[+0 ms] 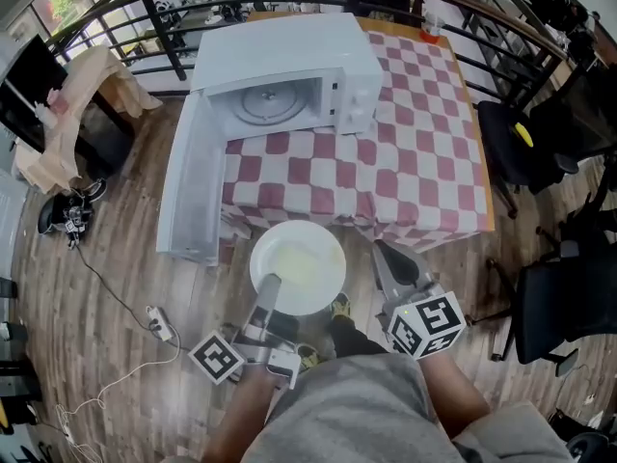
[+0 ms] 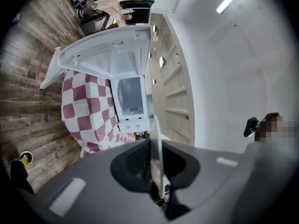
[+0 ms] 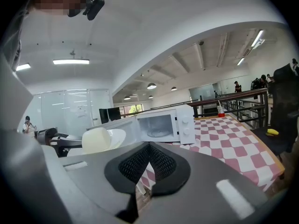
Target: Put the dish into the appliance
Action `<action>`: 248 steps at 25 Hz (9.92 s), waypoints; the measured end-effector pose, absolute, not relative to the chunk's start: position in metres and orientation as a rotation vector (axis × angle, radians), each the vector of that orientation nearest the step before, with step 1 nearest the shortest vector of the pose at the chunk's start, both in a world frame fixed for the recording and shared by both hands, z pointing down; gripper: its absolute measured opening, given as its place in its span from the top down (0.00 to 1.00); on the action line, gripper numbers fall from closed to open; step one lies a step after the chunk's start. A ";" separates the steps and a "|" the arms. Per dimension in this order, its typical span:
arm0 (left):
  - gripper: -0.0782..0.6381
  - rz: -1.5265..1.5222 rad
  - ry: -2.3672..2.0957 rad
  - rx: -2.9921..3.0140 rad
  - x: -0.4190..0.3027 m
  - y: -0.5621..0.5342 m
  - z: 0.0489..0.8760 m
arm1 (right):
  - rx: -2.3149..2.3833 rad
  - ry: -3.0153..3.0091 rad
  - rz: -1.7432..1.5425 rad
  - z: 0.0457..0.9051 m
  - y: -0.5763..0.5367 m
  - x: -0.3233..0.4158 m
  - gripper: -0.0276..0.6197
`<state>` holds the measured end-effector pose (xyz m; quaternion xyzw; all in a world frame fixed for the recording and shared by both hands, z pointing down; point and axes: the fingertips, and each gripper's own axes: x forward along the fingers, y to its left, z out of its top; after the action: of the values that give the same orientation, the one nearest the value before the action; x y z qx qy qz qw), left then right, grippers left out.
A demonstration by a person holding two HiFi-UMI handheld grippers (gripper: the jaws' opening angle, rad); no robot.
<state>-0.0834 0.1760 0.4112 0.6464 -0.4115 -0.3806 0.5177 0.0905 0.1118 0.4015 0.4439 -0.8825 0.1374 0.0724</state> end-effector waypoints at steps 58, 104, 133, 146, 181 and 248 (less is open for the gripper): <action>0.84 -0.963 -1.114 1.464 -0.053 0.038 0.425 | 1.142 -2.764 0.404 0.409 -0.041 0.106 0.96; 0.84 -0.943 -1.077 1.403 -0.171 -0.163 0.455 | 1.155 -2.646 0.400 0.421 -0.216 -0.029 0.96; 0.84 -0.927 -1.102 1.364 -0.192 -0.205 0.503 | 1.222 -2.605 0.361 0.432 -0.239 -0.047 0.96; 0.84 -0.905 -1.200 1.268 -0.206 -0.244 0.553 | 1.171 -2.607 0.374 0.435 -0.240 -0.053 0.96; 0.73 -0.522 -1.472 1.377 -0.213 -0.258 0.562 | 1.141 -2.548 0.332 0.448 -0.231 -0.058 0.96; 0.25 0.545 -1.837 1.950 -0.200 -0.250 0.564 | 1.125 -2.535 0.344 0.466 -0.227 -0.062 0.96</action>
<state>-0.2001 -0.2503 0.5644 0.6985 -0.6579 0.1952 0.2026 -0.0619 -0.2270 0.4664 0.3965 -0.8934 0.1212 0.1727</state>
